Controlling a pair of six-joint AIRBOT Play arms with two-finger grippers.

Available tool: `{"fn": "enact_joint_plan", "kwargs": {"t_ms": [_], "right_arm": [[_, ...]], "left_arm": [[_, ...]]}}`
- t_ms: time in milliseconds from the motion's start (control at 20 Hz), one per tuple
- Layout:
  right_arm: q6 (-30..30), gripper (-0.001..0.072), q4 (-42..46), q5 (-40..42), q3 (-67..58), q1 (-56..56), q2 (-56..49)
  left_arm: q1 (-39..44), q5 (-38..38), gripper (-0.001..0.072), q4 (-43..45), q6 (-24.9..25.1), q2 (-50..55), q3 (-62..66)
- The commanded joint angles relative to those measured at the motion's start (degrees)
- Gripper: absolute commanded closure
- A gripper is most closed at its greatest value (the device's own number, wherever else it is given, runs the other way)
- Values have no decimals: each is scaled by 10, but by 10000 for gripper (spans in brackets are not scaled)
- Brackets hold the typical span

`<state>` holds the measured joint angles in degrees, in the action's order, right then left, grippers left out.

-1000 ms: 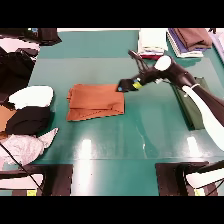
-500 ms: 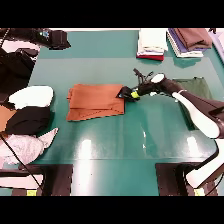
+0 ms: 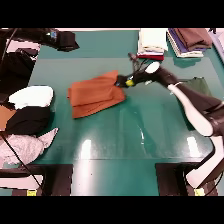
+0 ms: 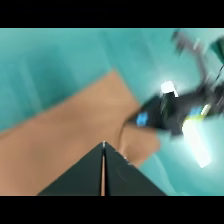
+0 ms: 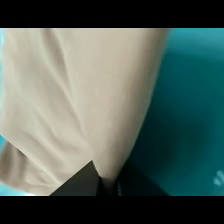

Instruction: Fold the shirts.

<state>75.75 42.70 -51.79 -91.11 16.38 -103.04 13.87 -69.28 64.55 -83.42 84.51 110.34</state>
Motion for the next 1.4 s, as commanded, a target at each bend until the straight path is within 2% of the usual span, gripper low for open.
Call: {"fn": "enact_joint_plan", "kwargs": {"t_ms": [0, 150, 250, 550, 700, 850, 1050, 1350], "right_arm": [[14, 693, 94, -52, -13, -92, 72], [19, 693, 158, -109, -13, -203, 130], [18, 694, 163, -124, -13, -280, 153], [18, 694, 153, -91, -13, -456, 171], [18, 693, 143, -69, -14, -487, 171], [7, 694, 80, -38, -14, -499, 183], [-2, 694, 82, -8, -14, -499, 234], [-2, 694, 107, -64, -13, -530, 294]], "left_arm": [[49, 18, 686, 7, 13, 0, 1], [81, 38, 686, 8, 14, 0, 1], [93, 47, 685, 8, 14, 0, 1], [96, 50, 686, 6, -6, 0, 1], [96, 52, 686, 7, -19, 0, 1], [96, 57, 686, 6, -21, 0, 1], [96, 56, 686, 6, -21, 0, 1], [96, 52, 686, 6, -21, 0, 1]]}}
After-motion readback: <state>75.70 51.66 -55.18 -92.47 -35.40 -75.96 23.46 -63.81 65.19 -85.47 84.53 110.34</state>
